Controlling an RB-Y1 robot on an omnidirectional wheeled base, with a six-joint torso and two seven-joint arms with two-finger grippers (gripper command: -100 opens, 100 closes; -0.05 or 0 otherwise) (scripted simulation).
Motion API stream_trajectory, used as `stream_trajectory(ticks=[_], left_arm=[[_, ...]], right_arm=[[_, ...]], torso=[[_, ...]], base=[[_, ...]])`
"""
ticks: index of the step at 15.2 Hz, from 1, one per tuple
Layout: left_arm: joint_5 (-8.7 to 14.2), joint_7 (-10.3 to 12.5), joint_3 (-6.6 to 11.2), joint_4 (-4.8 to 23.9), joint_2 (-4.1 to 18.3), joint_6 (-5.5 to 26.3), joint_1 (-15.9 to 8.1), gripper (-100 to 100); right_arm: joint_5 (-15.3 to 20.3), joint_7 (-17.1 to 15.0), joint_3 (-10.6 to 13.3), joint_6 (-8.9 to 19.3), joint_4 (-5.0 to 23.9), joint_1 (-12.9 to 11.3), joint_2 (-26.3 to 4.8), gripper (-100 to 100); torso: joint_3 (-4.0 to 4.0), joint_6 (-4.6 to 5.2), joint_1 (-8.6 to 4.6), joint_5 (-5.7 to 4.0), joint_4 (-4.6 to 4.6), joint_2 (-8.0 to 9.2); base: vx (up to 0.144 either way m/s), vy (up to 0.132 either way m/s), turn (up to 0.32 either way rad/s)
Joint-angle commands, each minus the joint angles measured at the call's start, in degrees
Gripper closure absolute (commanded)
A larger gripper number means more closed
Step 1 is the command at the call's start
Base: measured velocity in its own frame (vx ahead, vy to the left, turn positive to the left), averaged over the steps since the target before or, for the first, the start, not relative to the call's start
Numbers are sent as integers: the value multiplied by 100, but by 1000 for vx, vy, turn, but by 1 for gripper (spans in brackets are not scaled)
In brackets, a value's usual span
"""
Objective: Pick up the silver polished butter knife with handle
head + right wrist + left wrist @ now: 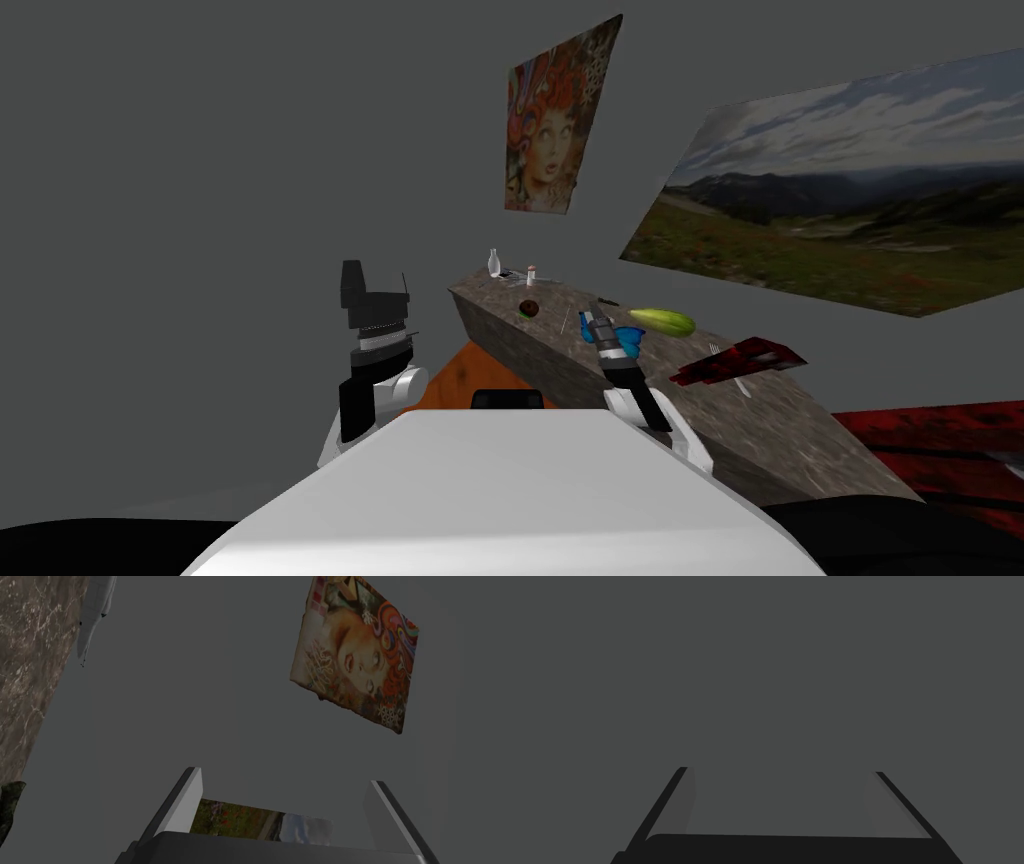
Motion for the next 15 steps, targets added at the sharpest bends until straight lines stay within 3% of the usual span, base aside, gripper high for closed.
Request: stream_trajectory(ticks=[1, 2, 3, 4, 5, 6, 7, 8, 9, 11, 13, 14, 15], left_arm=[[0, 0, 0, 0, 0, 0, 0, 0], [0, 0, 0, 0, 0, 0, 0, 0], [0, 0, 0, 0, 0, 0, 0, 0], [0, 0, 0, 0, 0, 0, 0, 0], [0, 0, 0, 0, 0, 0, 0, 0], [0, 0, 0, 0, 0, 0, 0, 0], [0, 0, 0, 0, 0, 0, 0, 0], [0, 0, 0, 0, 0, 0, 0, 0], [0, 0, 0, 0, 0, 0, 0, 0], [0, 0, 0, 0, 0, 0, 0, 0], [0, 0, 0, 0, 0, 0, 0, 0], [0, 0, 0, 0, 0, 0, 0, 0], [0, 0, 0, 0, 0, 0, 0, 0]], right_arm=[[-63, 29, -16, 239, 116, 41, -286, -100], [-63, 29, -16, 239, 116, 41, -316, -100], [-108, 52, -23, 431, 198, 59, -507, -100], [-108, 52, -23, 431, 198, 59, -529, -100], [-154, 76, -30, 629, 283, 78, -729, -100], [-154, 76, -30, 629, 283, 78, -742, -100], [-202, 101, -37, 833, 371, 98, -940, -100], [-202, 101, -37, 833, 371, 98, -955, -100], [-250, 126, -43, 1042, 461, 120, -1139, -100], [-298, 151, -49, 1184, 552, 142, -1365, -100], [-298, 151, -49, 1253, 552, 142, -1377, -100], [-347, 176, -55, 1452, 645, 166, -1586, -100], [-347, 176, -55, 1468, 645, 166, -1586, -100]], torso=[[0, 0, 0, 0, 0, 0], [0, 0, 0, 0, 0, 0], [0, 0, -1, 0, 0, 0], [-1, -1, -1, 0, 0, -1], [-1, 0, 1, 0, 0, -1], [-1, -1, 4, 0, -1, -2], [-1, 0, 5, 1, -1, -2], [-2, 0, 5, 1, -1, -4], [-3, 0, 5, 1, -1, -5], [-4, 0, 2, 1, -2, -6], [-4, 0, 7, 1, -2, -6], [-1, 1, 4, 1, -1, -1], [0, 0, 2, 1, 0, 1]], base=[[33, 48, 74], [31, 46, 63], [34, 48, 94], [32, 54, 76], [33, 65, 76], [36, 61, 66], [47, 60, 80], [44, 55, 69], [52, 55, 103], [46, 58, 81], [32, 55, 43], [26, 45, 63], [28, 48, 78]])
